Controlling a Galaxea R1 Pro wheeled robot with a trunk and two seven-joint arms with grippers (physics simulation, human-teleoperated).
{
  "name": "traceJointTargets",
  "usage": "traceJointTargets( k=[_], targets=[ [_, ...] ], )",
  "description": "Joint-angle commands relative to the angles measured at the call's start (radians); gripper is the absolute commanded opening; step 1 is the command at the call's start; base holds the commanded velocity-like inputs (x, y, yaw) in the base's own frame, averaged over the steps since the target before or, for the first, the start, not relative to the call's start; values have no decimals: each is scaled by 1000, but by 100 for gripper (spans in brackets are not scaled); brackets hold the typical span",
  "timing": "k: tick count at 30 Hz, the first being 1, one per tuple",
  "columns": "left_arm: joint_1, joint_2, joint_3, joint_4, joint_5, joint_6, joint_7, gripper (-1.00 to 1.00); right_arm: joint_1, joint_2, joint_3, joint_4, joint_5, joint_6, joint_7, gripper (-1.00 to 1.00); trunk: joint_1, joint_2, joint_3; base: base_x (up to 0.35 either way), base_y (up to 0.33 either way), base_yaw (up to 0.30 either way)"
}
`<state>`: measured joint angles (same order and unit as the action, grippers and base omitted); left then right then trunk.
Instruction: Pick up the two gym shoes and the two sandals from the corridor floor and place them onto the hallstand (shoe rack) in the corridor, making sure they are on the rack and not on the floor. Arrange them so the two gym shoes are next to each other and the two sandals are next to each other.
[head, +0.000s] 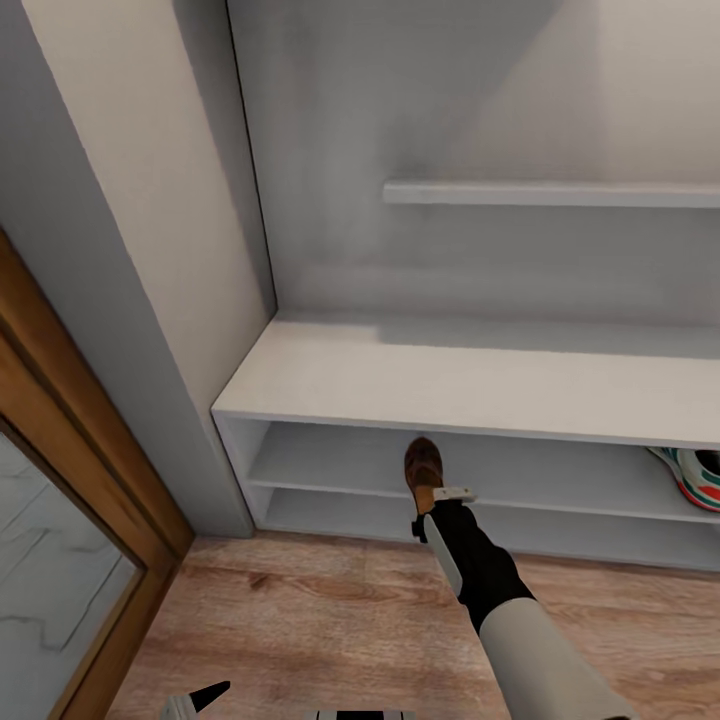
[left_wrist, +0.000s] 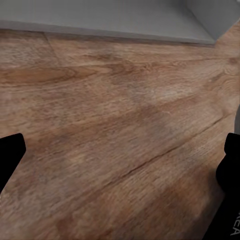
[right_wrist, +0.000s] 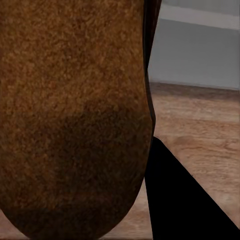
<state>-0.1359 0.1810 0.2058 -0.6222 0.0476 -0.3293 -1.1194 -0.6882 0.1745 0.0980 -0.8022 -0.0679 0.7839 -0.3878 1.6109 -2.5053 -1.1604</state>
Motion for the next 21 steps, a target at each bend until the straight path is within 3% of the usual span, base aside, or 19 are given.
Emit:
traceJointTargets(
  k=[1, 15, 21],
  targets=[
    [-1, 0, 1, 1, 1, -4, -4, 100, -1, 0, 2, 6, -9, 3, -8, -100, 0, 0, -1, 15, 0, 0],
    [-1, 0, 1, 1, 2, -4, -4, 100, -1, 0, 2, 13, -9, -4, -8, -100, 0, 0, -1, 5, 0, 0],
    [-1, 0, 0, 1, 2, -4, -5, 100, -1, 0, 2, 12, -9, -5, -8, -100, 0, 0, -1, 196, 0, 0]
  ],
)
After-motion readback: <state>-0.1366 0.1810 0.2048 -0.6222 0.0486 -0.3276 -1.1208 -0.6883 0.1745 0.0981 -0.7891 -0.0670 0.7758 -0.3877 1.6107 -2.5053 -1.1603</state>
